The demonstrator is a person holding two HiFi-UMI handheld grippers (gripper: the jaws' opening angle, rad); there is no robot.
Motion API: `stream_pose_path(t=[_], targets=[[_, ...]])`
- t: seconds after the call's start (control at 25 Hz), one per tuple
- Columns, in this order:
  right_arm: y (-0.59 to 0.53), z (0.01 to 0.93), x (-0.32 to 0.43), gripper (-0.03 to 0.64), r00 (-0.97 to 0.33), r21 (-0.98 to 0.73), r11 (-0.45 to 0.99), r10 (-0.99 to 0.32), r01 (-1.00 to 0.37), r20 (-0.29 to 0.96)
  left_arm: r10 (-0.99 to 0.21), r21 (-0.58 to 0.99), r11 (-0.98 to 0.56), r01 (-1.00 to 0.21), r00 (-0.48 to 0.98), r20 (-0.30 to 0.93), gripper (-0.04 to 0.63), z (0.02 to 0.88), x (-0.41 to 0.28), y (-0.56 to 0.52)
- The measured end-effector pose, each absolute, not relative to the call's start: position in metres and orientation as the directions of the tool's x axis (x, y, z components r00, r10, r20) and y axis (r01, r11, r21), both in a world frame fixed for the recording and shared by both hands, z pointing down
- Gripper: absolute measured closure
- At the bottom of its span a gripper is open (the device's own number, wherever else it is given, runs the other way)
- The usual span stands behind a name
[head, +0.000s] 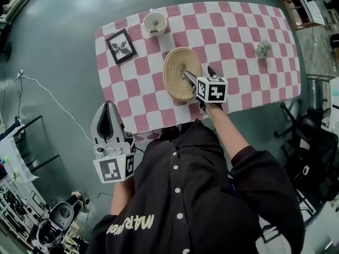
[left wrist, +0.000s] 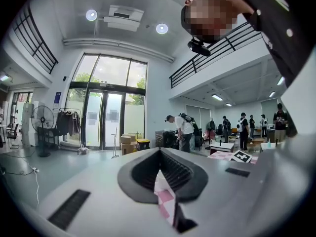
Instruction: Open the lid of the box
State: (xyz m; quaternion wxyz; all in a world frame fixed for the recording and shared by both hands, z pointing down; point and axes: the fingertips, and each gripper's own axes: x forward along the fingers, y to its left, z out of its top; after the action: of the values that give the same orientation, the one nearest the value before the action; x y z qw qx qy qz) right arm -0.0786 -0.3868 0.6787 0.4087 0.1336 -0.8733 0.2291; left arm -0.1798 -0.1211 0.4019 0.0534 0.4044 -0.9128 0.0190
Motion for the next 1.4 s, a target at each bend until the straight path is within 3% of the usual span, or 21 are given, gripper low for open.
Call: stream_pose_path(t=[0.44, 0.76, 1.4], targets=[[-0.385, 0.709, -0.084, 0.184, -0.509, -0.228, 0.857, -0.045, -0.462, 0.86, -0.707, 0.004, 0.698, -0.716, -0.69, 0.155, 0.585, 0.411, -0.182, -0.123], [-0.378, 0.711, -0.087, 0.281, -0.427, -0.155, 0.875, -0.065, -0.459, 0.902, -0.68, 0.011, 0.726, -0.688, -0.714, 0.168, 0.586, 0.415, -0.185, -0.12], [-0.383, 0.67, -0.104, 0.323, -0.569, -0.109, 0.925, -0.128, -0.363, 0.812, -0.685, 0.022, 0.725, -0.688, -0.717, 0.13, 0.586, 0.402, -0.184, -0.128]])
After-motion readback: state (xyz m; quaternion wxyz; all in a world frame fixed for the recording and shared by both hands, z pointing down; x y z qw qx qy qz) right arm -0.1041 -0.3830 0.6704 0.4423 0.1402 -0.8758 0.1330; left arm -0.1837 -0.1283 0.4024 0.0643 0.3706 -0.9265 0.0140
